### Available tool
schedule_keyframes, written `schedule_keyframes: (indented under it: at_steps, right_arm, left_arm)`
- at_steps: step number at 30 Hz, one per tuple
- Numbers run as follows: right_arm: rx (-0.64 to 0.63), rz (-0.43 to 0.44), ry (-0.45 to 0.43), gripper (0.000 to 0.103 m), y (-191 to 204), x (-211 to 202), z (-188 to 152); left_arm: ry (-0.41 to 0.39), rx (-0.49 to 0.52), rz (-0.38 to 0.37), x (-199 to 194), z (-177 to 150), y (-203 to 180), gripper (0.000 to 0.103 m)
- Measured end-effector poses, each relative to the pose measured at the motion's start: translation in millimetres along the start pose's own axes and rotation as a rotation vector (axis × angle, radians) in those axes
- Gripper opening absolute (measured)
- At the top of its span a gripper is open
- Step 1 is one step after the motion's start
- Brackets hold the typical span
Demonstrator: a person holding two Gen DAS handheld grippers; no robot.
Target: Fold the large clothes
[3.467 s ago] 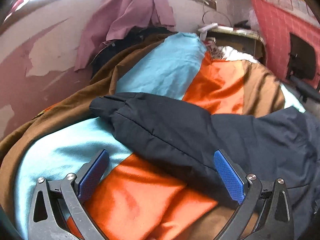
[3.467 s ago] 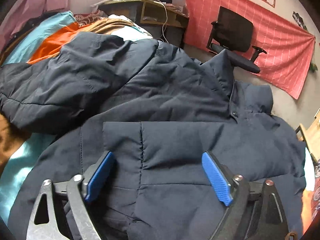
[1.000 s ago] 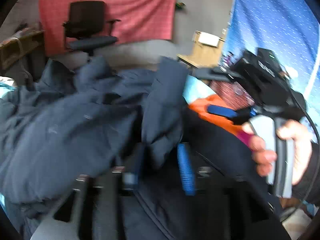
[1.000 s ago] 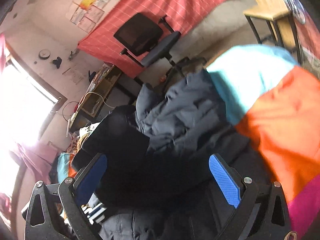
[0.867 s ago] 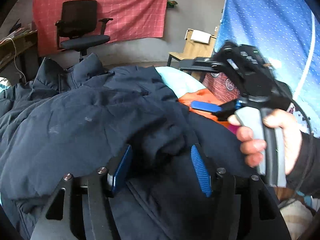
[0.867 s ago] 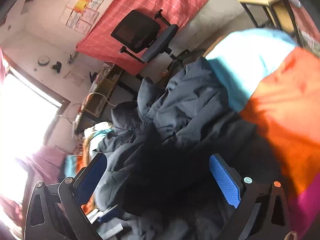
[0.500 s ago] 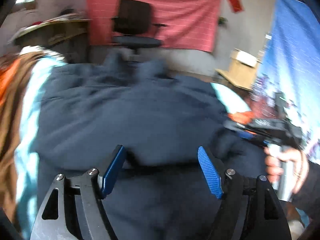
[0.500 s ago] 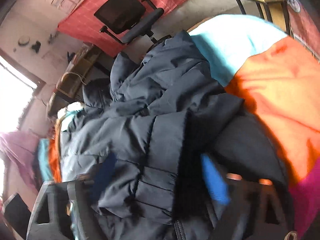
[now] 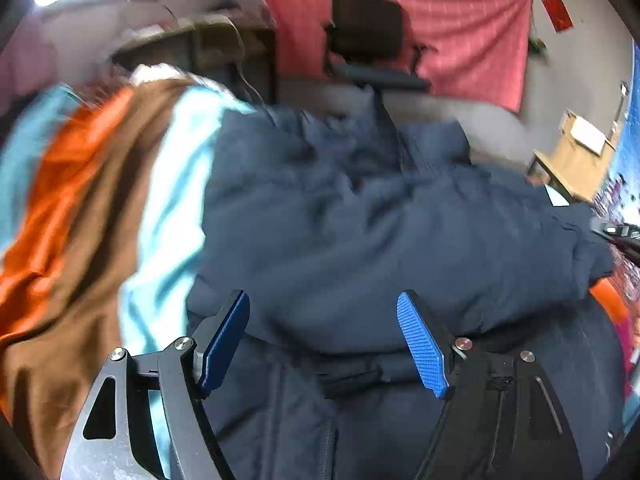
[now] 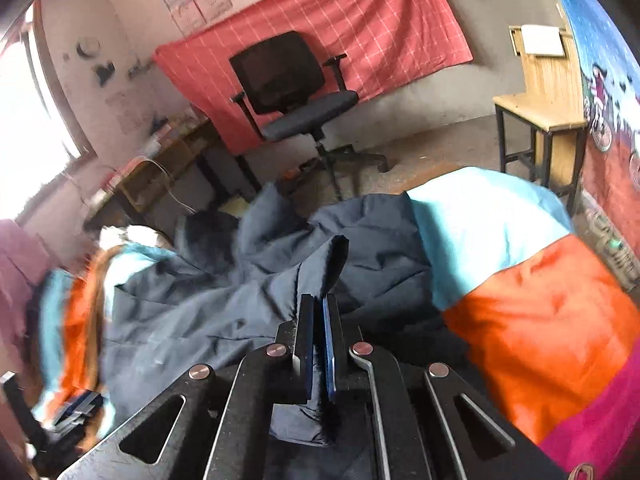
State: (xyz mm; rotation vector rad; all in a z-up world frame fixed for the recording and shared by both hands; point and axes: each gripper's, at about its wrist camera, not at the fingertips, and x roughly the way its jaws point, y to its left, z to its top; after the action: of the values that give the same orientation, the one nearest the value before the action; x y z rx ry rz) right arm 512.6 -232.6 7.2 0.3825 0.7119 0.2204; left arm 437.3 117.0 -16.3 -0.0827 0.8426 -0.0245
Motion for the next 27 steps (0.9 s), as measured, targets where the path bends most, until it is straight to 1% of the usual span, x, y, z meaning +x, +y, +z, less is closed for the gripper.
schedule_keyframes:
  at_steps: [1, 2, 3, 4, 5, 6, 7, 8, 9, 10, 11, 12, 14, 15, 16, 17, 18, 20, 22, 25, 27]
  right_arm:
    - [-0.039, -0.029, 0.023, 0.008, 0, 12, -3]
    - [-0.066, -0.042, 0.043, 0.008, 1, 20, -6]
    - [-0.098, -0.059, 0.076, 0.009, -1, 30, -12]
    - [-0.117, -0.073, 0.1, 0.012, -1, 35, -17]
    - [-0.14, -0.1, 0.121, 0.021, -1, 38, -21]
    - [-0.15, -0.102, 0.123, 0.027, 0, 38, -24]
    - [-0.155, -0.091, 0.112, 0.04, 2, 35, -26]
    - [-0.163, -0.082, 0.094, 0.057, 7, 30, -26]
    - [-0.173, -0.08, 0.08, 0.064, 11, 28, -25]
    - [-0.193, -0.066, 0.053, 0.068, 19, 23, -23]
    - [-0.217, -0.045, 0.037, 0.068, 28, 21, -21]
    - [-0.238, -0.024, 0.035, 0.068, 35, 21, -18]
    - [-0.272, 0.026, 0.054, 0.068, 51, 26, -16]
    - [-0.285, 0.043, 0.077, 0.068, 59, 32, -16]
    - [-0.303, 0.054, 0.12, 0.068, 66, 43, -18]
    - [-0.314, 0.059, 0.152, 0.068, 71, 52, -21]
    - [-0.326, 0.062, 0.188, 0.068, 75, 62, -25]
    - [-0.357, 0.04, 0.25, 0.068, 79, 85, -37]
    - [-0.368, 0.031, 0.27, 0.068, 77, 96, -48]
    - [-0.358, 0.043, 0.281, 0.069, 72, 108, -56]
    - [-0.353, 0.045, 0.296, 0.069, 69, 115, -59]
  left_arm:
    - [0.026, -0.011, -0.028, 6, -2, 3, 0.071]
    - [0.035, -0.021, -0.034, 9, -2, 3, 0.071]
    - [0.028, -0.022, -0.038, 8, -1, 3, 0.071]
    - [0.003, -0.016, -0.05, 4, 1, 3, 0.071]
    - [-0.021, -0.009, -0.059, -1, 2, 2, 0.071]
    - [-0.041, -0.002, -0.064, -5, 4, 0, 0.071]
    - [-0.054, 0.003, -0.064, -7, 7, -1, 0.071]
    - [-0.06, 0.01, -0.062, -8, 11, -3, 0.071]
    - [-0.064, 0.017, -0.055, -9, 14, -6, 0.071]
    - [-0.065, 0.025, -0.039, -7, 18, -8, 0.071]
    - [-0.062, 0.03, -0.02, -5, 21, -9, 0.071]
    - [-0.042, 0.044, 0.029, 0, 25, -12, 0.071]
    - [0.023, 0.064, 0.087, 16, 28, -14, 0.071]
    - [0.042, 0.059, 0.096, 23, 27, -12, 0.071]
    - [0.05, 0.052, 0.094, 29, 25, -8, 0.072]
    - [0.061, 0.041, 0.086, 35, 23, -4, 0.077]
    - [0.063, 0.033, 0.083, 38, 20, 0, 0.079]
    - [0.064, 0.03, 0.073, 42, 15, 4, 0.082]
    - [0.065, 0.056, 0.069, 47, 12, 4, 0.082]
    - [0.05, 0.092, 0.091, 54, 6, 2, 0.085]
    - [0.04, 0.098, 0.105, 57, 3, 1, 0.087]
